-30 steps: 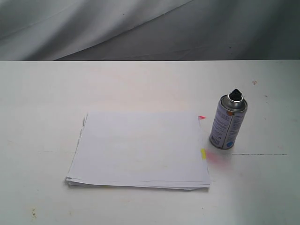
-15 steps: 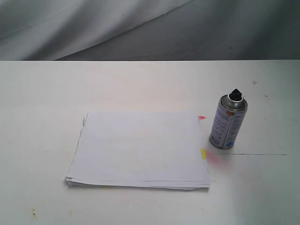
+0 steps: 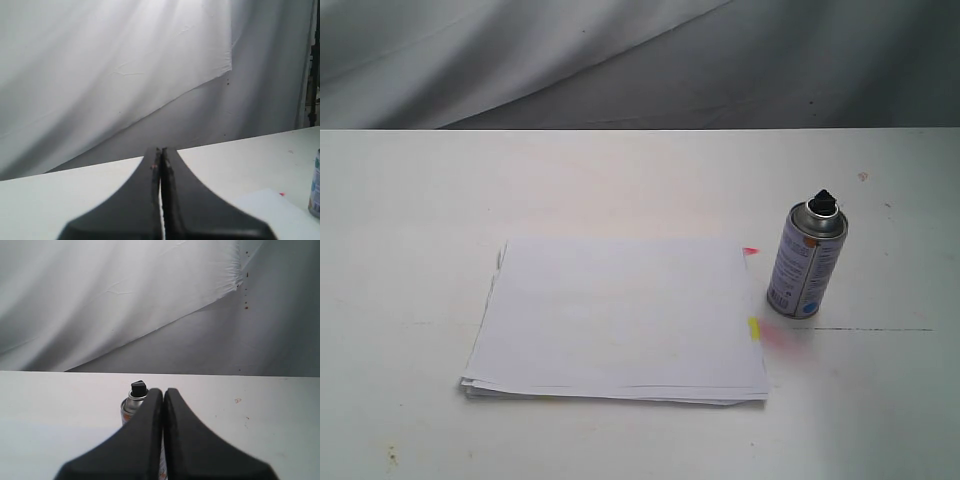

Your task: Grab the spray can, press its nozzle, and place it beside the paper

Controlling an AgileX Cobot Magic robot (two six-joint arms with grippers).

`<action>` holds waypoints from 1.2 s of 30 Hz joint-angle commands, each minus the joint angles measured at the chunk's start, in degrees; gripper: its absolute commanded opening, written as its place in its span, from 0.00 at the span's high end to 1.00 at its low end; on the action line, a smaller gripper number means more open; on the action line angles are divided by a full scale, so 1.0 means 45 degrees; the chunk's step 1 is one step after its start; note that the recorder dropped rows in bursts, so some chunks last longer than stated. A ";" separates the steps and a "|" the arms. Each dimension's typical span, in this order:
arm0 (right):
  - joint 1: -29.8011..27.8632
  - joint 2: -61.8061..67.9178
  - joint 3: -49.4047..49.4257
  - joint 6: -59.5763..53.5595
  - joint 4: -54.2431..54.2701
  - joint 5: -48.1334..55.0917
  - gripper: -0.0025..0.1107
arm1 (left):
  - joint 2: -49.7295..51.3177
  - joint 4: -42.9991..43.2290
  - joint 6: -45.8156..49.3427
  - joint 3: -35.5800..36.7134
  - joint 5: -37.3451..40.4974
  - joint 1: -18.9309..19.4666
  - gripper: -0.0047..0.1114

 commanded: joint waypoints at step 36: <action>-0.0068 -0.0042 0.0055 -0.0023 -0.0089 -0.0100 0.98 | -0.2276 0.4932 -0.4527 0.2033 0.3119 0.1648 0.96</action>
